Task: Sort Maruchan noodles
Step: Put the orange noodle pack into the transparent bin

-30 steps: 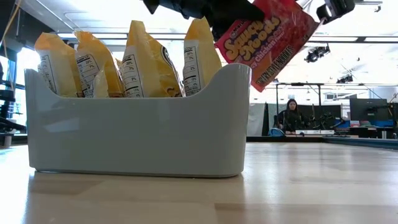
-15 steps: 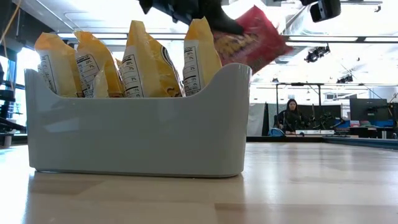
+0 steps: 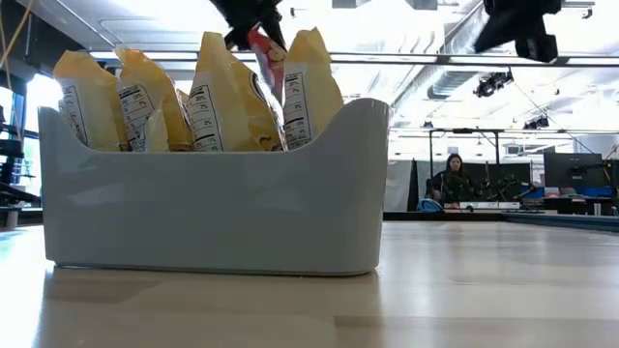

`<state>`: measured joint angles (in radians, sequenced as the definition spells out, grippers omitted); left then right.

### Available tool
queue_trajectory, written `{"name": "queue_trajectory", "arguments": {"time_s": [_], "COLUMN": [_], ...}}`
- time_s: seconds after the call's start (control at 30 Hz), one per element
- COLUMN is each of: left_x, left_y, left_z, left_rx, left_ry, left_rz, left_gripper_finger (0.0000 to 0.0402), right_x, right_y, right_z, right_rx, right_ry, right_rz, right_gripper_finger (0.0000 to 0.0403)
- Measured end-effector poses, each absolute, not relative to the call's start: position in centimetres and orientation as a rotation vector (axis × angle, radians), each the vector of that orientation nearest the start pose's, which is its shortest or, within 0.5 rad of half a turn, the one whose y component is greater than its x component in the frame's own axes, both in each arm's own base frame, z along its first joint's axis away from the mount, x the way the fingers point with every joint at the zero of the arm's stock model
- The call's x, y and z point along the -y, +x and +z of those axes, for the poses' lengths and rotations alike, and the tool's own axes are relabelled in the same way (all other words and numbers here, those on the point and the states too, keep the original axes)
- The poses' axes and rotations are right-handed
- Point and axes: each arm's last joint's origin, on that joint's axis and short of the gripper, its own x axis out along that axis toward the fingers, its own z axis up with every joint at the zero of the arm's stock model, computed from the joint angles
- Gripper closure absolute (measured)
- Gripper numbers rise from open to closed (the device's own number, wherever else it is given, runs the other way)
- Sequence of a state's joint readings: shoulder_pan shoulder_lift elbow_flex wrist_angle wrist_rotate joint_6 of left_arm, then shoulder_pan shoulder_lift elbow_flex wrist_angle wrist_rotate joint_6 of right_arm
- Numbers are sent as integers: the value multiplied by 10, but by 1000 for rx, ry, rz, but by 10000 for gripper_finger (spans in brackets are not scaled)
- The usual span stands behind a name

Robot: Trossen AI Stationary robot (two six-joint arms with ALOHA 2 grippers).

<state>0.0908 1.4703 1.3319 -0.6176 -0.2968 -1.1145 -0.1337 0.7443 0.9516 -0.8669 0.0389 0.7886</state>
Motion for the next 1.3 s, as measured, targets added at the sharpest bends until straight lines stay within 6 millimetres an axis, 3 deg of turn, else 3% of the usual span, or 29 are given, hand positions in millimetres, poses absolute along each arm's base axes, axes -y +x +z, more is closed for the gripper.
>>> {"name": "queue_trajectory", "arguments": {"time_s": [0.1, 0.37, 0.6, 0.97, 1.3], "left_x": [-28, -7, -2, -8, 5], "left_y": [316, 329, 328, 363, 362], "left_z": [317, 282, 282, 260, 256], "left_rx": [-443, -457, -474, -492, -531], "left_ry": [-1050, -1199, -1160, -1161, -1266], "left_rz": [836, 1042, 1233, 1296, 1322], "left_gripper_finger": [393, 394, 394, 394, 394], "right_x": [25, 35, 37, 38, 38], "right_y": [126, 125, 124, 132, 133], "right_z": [330, 329, 328, 325, 325], "right_rx": [-598, -634, -646, -682, -688], "right_ry": [744, 652, 586, 573, 566], "right_rz": [-415, -353, -321, -271, -260], "right_gripper_finger": [398, 390, 400, 402, 403]}}
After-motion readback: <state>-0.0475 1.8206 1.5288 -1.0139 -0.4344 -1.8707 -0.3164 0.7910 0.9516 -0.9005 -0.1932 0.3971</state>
